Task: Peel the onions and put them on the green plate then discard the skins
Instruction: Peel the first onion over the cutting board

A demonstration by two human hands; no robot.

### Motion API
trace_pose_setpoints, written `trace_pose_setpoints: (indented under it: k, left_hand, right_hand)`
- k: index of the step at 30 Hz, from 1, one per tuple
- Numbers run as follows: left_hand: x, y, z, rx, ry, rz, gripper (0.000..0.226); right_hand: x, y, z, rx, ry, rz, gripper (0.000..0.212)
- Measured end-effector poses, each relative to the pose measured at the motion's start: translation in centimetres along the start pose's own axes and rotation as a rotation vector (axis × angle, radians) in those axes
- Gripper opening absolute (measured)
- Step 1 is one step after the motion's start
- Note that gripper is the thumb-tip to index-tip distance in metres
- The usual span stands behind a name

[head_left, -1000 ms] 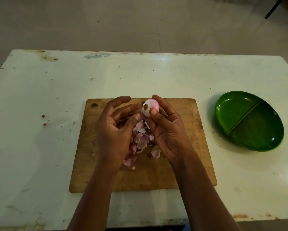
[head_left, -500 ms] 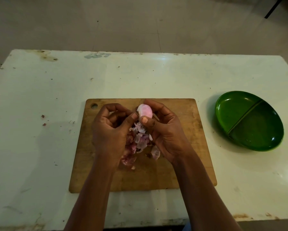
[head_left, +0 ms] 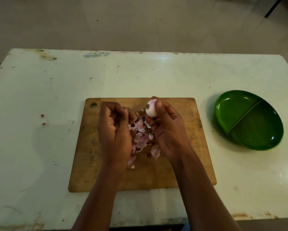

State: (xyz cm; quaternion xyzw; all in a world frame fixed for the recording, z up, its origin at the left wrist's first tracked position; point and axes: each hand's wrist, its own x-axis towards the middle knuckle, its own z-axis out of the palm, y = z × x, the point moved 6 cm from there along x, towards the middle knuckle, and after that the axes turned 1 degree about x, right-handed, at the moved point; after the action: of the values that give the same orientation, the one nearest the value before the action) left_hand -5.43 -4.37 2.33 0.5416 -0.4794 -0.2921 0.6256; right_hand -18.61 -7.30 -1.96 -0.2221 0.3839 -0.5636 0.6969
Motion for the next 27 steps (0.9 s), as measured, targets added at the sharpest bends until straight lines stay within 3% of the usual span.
trace_pose_setpoints:
  k: [3, 8, 12, 17, 20, 23, 24, 27]
  left_hand:
    - [0.1, 0.1, -0.7, 0.023, 0.072, 0.029, 0.016]
    - [0.0, 0.7, 0.0, 0.243, 0.021, 0.157, 0.045]
    - [-0.4, 1.1, 0.0, 0.295, -0.034, 0.306, 0.026]
    - [-0.4, 0.4, -1.6, 0.172, 0.174, 0.119, 0.046]
    - [-0.2, 0.4, -2.4, 0.211, 0.318, 0.075, 0.021]
    - [0.2, 0.5, -2.3, 0.264, 0.298, 0.071, 0.058]
    - [0.1, 0.4, -2.3, 0.322, 0.286, 0.083, 0.061]
    - [-0.1, 0.3, -2.4, 0.352, 0.267, 0.068, 0.036]
  right_hand:
    - [0.1, 0.2, -0.5, 0.065, 0.097, 0.032, 0.021]
    - [0.2, 0.2, -0.7, 0.053, 0.137, 0.031, 0.023]
    - [0.1, 0.0, -0.7, 0.068, 0.135, 0.011, 0.022]
    - [0.4, -0.2, -1.0, -0.026, 0.119, -0.090, 0.019]
    - [0.2, -0.3, -1.3, -0.213, 0.157, -0.171, 0.025]
    - [-0.2, -0.7, -1.0, -0.405, 0.199, -0.298, 0.039]
    - [-0.3, -0.8, -0.9, -0.452, 0.213, -0.337, 0.042]
    - [-0.6, -0.9, -0.9, -0.574, 0.299, -0.409, 0.043]
